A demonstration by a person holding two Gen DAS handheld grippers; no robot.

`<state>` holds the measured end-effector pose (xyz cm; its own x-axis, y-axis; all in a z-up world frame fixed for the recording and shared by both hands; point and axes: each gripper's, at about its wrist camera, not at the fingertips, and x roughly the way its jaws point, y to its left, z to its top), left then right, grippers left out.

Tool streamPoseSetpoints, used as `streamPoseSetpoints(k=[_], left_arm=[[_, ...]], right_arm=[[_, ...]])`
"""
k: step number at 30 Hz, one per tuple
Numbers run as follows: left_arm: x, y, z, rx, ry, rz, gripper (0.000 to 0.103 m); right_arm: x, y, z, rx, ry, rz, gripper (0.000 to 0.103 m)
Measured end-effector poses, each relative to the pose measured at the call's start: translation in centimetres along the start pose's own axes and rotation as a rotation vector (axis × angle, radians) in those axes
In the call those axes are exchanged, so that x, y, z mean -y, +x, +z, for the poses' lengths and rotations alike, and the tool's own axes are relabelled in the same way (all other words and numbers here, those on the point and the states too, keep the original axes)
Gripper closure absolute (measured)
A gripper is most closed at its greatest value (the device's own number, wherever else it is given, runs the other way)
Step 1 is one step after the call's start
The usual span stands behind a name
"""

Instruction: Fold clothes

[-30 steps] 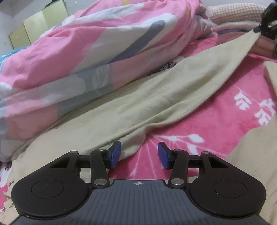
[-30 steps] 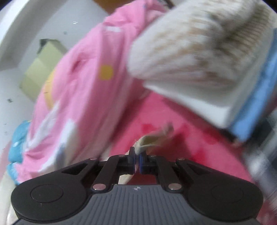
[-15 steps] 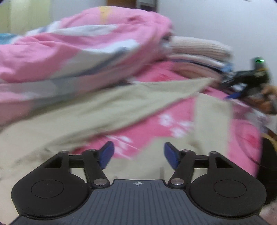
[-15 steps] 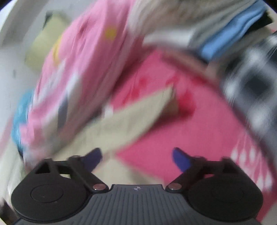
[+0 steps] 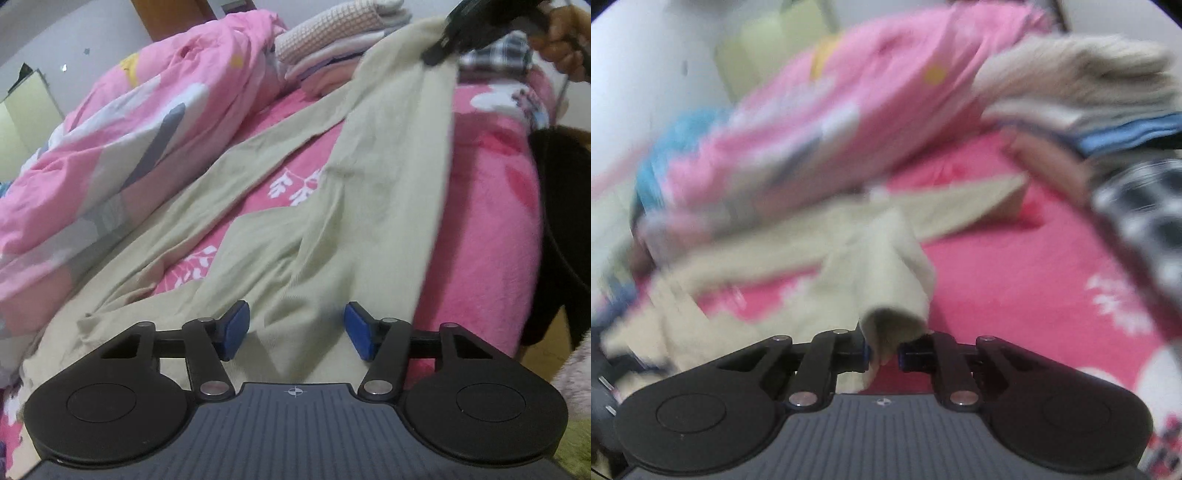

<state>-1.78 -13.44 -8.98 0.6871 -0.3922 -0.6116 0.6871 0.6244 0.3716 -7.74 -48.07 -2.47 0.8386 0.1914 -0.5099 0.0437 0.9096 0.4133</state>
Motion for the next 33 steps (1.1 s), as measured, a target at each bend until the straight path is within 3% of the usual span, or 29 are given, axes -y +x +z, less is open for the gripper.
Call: streamPoseSetpoints(k=[2, 3, 6, 8, 11, 16, 19, 23, 27, 33], left_arm=[[-0.8, -0.9, -0.7, -0.011, -0.064, 0.003, 0.029], [-1.2, -1.4, -1.1, -0.016, -0.096, 0.004, 0.030], [-2.4, -2.8, -2.2, -0.033, -0.192, 0.008, 0.030], [-3.1, -3.7, -2.9, -0.044, -0.256, 0.011, 0.029], [-4.3, -5.1, -4.0, -0.060, -0.352, 0.015, 0.029], [-7.0, -6.4, -6.5, -0.061, -0.636, 0.083, 0.029], [-7.9, -6.9, -7.5, -0.041, -0.739, 0.118, 0.029], [-8.8, -7.0, -6.8, 0.017, -0.767, 0.147, 0.029], [-10.4, -4.5, -3.7, 0.078, -0.729, 0.190, 0.022], [-11.7, 3.7, 1.1, 0.075, -0.576, 0.371, 0.005]], right_arm=[[0.8, -2.4, -0.4, 0.038, 0.059, 0.023, 0.089], [1.3, -2.6, -0.9, 0.024, 0.078, 0.017, 0.089], [3.6, -1.5, -3.4, -0.116, 0.210, -0.073, 0.087], [4.3, -1.1, -4.2, -0.159, 0.274, -0.108, 0.077], [1.7, -1.3, -3.2, -0.092, 0.190, -0.094, 0.064], [-2.6, -1.7, -1.5, 0.022, 0.049, -0.069, 0.055], [-5.2, -1.9, -0.4, 0.089, -0.035, -0.054, 0.054], [-10.5, 2.3, -0.5, 0.050, -0.184, 0.071, 0.045], [-14.9, 5.6, -1.4, -0.011, -0.271, 0.156, 0.045], [-16.8, 6.5, -3.2, -0.048, -0.296, 0.107, 0.045]])
